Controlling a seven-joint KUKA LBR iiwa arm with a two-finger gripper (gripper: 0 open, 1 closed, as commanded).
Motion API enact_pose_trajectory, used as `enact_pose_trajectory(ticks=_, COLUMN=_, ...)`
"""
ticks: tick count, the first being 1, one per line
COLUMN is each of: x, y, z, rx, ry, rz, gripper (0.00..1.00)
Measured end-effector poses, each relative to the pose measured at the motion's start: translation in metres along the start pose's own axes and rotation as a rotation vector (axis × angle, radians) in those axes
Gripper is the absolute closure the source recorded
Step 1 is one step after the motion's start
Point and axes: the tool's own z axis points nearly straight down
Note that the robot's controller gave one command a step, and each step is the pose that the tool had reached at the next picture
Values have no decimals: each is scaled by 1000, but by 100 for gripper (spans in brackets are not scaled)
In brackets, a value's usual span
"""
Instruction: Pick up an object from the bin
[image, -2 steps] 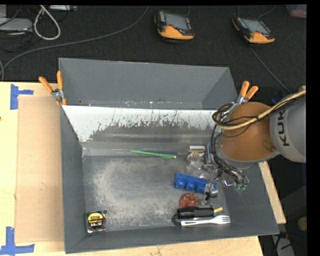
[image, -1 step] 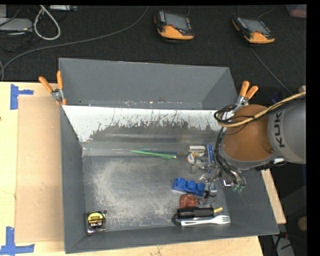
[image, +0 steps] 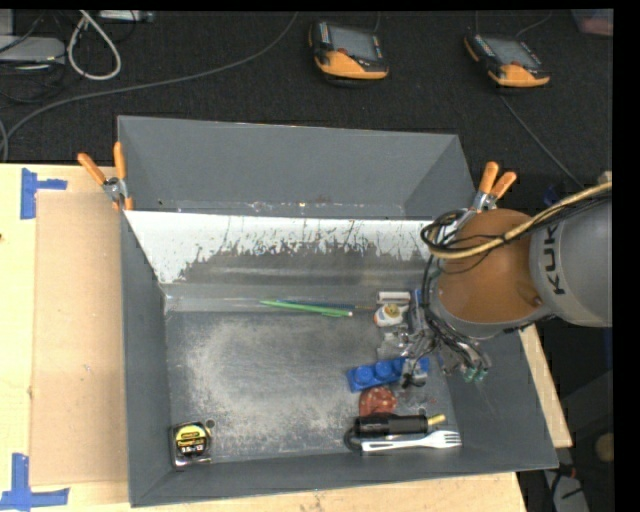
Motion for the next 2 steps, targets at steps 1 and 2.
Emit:
enact_pose_trajectory(ticks=1, x=0, y=0, z=0, rx=0, ry=0, rz=1, gripper=100)
enact_pose_trajectory(ticks=2, x=2, y=1, z=-36, rx=-2, ry=7, rz=2, gripper=100)
